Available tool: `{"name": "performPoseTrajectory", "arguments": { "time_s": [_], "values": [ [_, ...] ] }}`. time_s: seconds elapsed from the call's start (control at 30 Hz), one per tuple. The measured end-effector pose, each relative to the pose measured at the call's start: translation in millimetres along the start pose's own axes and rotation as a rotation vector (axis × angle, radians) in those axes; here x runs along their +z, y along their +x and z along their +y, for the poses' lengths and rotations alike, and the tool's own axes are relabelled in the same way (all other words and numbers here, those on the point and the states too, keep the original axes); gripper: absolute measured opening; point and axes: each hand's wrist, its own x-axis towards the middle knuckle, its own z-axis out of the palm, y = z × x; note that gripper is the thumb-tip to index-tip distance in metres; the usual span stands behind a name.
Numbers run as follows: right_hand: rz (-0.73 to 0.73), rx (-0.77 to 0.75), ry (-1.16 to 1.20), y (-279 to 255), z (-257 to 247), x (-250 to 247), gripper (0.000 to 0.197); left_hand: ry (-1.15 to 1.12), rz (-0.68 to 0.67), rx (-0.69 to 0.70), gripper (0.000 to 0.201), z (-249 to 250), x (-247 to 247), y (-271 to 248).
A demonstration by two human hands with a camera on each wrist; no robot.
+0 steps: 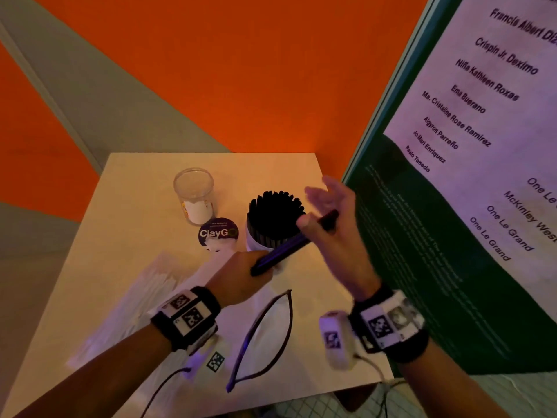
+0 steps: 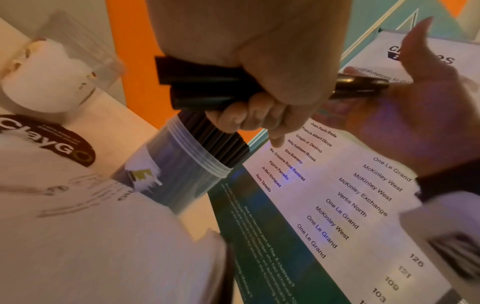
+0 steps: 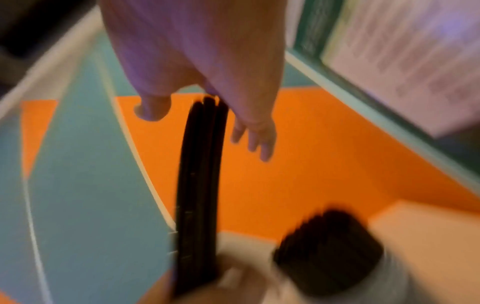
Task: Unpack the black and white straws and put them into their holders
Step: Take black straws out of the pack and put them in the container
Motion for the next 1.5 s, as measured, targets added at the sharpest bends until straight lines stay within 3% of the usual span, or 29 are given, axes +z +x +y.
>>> {"name": "performPoseTrajectory", "arguments": {
  "time_s": [0.1, 0.17, 0.2, 0.27, 0.33, 0.43, 0.8, 1.0, 1.27, 1.4, 1.5],
  "values": [
    [0.121, 0.026, 0.479, -0.5, 26.2, 29.5, 0.042, -0.042, 0.003, -0.008, 0.032, 3.6, 6.7, 10.7],
    [0.148, 0.077, 0.540, 10.2, 34.3, 34.6, 0.025, -0.031, -0.003, -0.019, 0.024, 4.6, 9.0, 18.3],
    [0.145, 0.080, 0.492, 18.4, 37.0, 33.0, 0.017, -0.023, -0.003, -0.031, 0.019, 4.6, 8.3, 21.9],
    [0.130, 0.050, 0.339, 38.0, 39.9, 26.3, 0.008, 0.017, 0.054, -0.026, 0.041, -0.4, 3.0, 29.6],
    [0.127, 0.017, 0.227, 57.1, 38.6, 18.8, 0.008, 0.106, 0.177, 0.009, 0.064, -7.6, -7.3, 37.0],
    [0.135, -0.032, 0.160, 79.5, 35.5, 10.8, 0.012, 0.185, 0.270, 0.031, 0.074, -18.5, -25.2, 41.2],
    [-0.007, -0.139, 0.033, 98.2, 37.0, 24.2, 0.016, 0.183, 0.184, -0.044, 0.103, -42.3, -39.9, 47.2],
    [-0.008, -0.218, 0.132, 110.8, 27.3, 15.0, 0.011, 0.053, 0.131, -0.077, 0.109, -48.4, -31.7, 55.0],
    [-0.096, -0.085, 0.140, 95.3, 56.3, 20.9, 0.012, 0.030, 0.142, -0.065, 0.113, -62.8, -19.9, 64.6],
    [-0.159, 0.076, -0.164, 81.1, 89.7, 26.5, 0.012, 0.031, 0.176, -0.023, 0.114, -57.8, -18.6, 70.4],
    [-0.187, 0.054, -0.409, 73.2, 109.7, 26.6, 0.015, 0.131, 0.185, 0.035, 0.113, -48.2, -21.8, 73.2]
  ]
}}
